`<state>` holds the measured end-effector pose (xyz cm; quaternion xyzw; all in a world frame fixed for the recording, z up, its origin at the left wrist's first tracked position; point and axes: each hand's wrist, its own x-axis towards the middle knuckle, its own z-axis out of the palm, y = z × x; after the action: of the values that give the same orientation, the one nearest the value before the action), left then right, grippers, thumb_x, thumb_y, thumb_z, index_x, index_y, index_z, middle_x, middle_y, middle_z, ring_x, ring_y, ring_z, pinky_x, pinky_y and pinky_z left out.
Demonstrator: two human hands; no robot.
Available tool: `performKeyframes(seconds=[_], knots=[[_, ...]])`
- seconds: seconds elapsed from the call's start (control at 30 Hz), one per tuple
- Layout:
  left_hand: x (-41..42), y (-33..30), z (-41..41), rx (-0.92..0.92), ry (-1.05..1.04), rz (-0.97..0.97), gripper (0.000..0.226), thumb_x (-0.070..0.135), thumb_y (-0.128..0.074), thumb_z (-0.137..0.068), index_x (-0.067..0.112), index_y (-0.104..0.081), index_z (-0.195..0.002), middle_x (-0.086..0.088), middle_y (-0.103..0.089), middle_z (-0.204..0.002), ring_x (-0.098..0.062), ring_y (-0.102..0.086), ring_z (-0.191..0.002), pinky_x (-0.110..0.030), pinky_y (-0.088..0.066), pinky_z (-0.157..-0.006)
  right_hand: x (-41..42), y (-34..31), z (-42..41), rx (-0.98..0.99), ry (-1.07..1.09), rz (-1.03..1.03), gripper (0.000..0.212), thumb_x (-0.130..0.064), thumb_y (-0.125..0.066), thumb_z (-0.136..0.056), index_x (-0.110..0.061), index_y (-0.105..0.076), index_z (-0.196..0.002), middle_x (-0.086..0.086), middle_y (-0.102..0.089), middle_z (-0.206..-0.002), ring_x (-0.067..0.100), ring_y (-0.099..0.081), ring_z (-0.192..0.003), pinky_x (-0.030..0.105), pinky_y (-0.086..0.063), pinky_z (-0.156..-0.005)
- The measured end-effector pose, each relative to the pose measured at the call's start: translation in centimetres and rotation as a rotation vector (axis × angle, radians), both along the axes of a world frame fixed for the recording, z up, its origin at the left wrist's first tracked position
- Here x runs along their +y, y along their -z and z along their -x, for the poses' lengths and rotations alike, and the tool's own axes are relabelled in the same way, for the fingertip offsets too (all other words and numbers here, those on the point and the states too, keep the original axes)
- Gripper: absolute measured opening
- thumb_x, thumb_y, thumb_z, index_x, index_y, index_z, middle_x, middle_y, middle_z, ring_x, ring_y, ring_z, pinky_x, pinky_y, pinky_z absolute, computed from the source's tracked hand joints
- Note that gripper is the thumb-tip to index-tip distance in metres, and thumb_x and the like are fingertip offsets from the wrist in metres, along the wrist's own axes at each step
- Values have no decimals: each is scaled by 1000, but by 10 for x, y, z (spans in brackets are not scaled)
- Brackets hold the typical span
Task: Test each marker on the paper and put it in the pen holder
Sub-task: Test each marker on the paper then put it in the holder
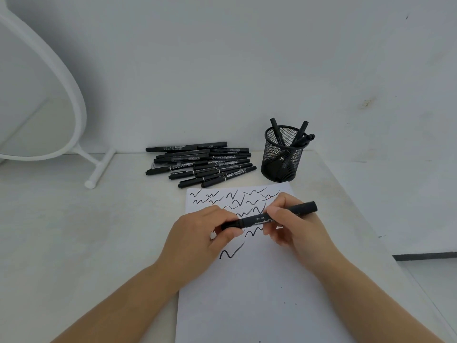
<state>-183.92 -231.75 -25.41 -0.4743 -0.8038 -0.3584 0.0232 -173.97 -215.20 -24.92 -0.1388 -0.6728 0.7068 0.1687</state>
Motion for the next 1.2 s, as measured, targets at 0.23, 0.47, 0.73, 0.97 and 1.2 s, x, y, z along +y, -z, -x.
performKeyframes(seconds=[0.23,0.47,0.73,0.97,1.2], knots=[[2,-6,-9,95,36,-83,31,42,-45,-85,20,-66,-88,25,-43,-70,-1,-42,-64,-16,-36,-55,-3,-4,-1,29,-71,129,22,-20,-48,-73,-20,-52,-51,8,-52,-43,15,-37,-35,14,-25,-36],[5,-6,-21,138,54,-41,32,36,-41,-89,14,-63,-81,14,-48,-65,-6,-37,-59,-21,-33,-49,-11,0,2,114,35,208,20,-13,-43,-68,-13,-42,-48,8,-37,-34,14,-24,-30,18,-18,-40],[3,-1,-26,-15,122,-32,45,48,-30,-89,14,-58,-79,16,-38,-60,-11,-40,-59,-21,-30,-51,-13,1,-3,167,29,98,19,-27,-53,-56,-20,-41,-44,15,-36,-45,15,-28,-34,17,-24,-42],[2,0,-23,-131,182,-31,40,47,-33,-86,18,-59,-75,17,-40,-54,-3,-39,-53,-14,-25,-50,-13,2,-4,206,-11,52,17,-26,-50,-59,-23,-43,-44,4,-34,-36,14,-29,-36,19,-20,-44],[2,0,-22,-287,238,-29,27,49,-35,-82,36,-52,-66,12,-45,-54,-6,-39,-50,-15,-24,-48,-17,-2,-8,218,-7,-15,19,-23,-49,-61,-24,-43,-43,-3,-34,-35,16,-28,-39,34,-15,-46]])
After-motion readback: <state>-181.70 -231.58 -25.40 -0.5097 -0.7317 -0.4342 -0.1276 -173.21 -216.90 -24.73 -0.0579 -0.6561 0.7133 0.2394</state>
